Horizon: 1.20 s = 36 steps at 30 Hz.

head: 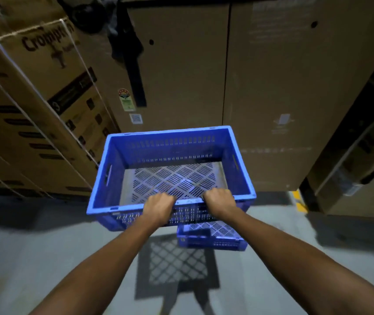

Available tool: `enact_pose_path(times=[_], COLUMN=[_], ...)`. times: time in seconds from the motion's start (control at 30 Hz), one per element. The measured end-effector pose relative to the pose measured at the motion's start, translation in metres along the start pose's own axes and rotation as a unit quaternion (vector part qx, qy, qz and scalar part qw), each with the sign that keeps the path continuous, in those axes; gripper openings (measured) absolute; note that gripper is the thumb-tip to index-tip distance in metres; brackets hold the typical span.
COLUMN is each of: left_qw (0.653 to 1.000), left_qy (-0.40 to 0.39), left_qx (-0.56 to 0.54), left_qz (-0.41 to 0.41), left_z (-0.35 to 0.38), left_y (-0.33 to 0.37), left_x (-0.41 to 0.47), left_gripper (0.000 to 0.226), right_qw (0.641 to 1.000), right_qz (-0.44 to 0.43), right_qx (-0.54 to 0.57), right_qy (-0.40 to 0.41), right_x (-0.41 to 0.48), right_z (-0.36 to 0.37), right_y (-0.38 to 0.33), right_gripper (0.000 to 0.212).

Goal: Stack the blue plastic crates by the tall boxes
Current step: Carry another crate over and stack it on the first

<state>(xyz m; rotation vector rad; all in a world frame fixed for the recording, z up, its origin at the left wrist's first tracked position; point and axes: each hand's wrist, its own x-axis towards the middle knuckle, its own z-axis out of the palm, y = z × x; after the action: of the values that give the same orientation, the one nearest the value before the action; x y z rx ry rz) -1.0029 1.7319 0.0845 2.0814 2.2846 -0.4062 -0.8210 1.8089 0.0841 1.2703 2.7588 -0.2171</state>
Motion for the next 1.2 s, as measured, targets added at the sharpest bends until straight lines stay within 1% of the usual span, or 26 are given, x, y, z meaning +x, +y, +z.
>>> enact_pose_path(times=[0.2,0.33,0.43,0.5,0.57,0.67,0.7,0.77,0.83,0.97,1.1,1.2], left_qw=[1.000,1.000,1.000,1.000,0.998,0.998,0.998,0.999,0.999,0.998,0.996,0.994], left_qy=[-0.001,0.000,0.002,-0.013,-0.058,-0.057,-0.060,-0.049,-0.033,-0.057,-0.091,-0.106], left_qx=[-0.010,-0.006,-0.012,-0.019,-0.018,-0.008,-0.011,-0.011,0.002,0.009,0.002,-0.003], left_qz=[0.000,0.017,0.017,0.009,0.004,0.000,-0.002,-0.005,0.008,0.011,0.011,0.017], left_z=[0.106,0.198,0.273,0.323,0.367,0.439,0.457,0.488,0.518,0.559,0.587,0.593], left_y=[-0.051,-0.090,-0.109,-0.113,-0.117,-0.125,-0.128,-0.135,-0.141,-0.145,-0.152,-0.160], left_x=[0.066,0.116,0.145,0.158,0.169,0.191,0.197,0.208,0.219,0.238,0.253,0.262], left_gripper=[0.027,0.025,0.025,0.021,0.018,0.025,0.023,0.016,0.018,0.020,0.030,0.036], right_qw=[0.999,0.999,0.998,0.997,0.997,0.997,0.997,0.997,0.997,0.994,0.996,0.997], right_qz=[0.029,0.043,0.053,0.053,0.049,0.048,0.048,0.048,0.051,0.063,0.052,0.050], right_qx=[0.006,0.014,0.022,0.025,0.032,0.034,0.036,0.035,0.036,0.050,0.039,0.037], right_qy=[0.015,0.002,-0.024,-0.040,-0.049,-0.053,-0.051,-0.048,-0.051,-0.070,-0.061,-0.051], right_x=[0.089,0.145,0.181,0.203,0.222,0.250,0.259,0.275,0.289,0.309,0.323,0.329], right_z=[0.091,0.177,0.250,0.298,0.345,0.407,0.426,0.459,0.486,0.528,0.546,0.547], right_y=[-0.027,-0.049,-0.061,-0.066,-0.071,-0.077,-0.079,-0.083,-0.086,-0.090,-0.093,-0.091], right_gripper=[0.021,0.022,0.022,0.021,0.020,0.020,0.020,0.021,0.021,0.018,0.022,0.023])
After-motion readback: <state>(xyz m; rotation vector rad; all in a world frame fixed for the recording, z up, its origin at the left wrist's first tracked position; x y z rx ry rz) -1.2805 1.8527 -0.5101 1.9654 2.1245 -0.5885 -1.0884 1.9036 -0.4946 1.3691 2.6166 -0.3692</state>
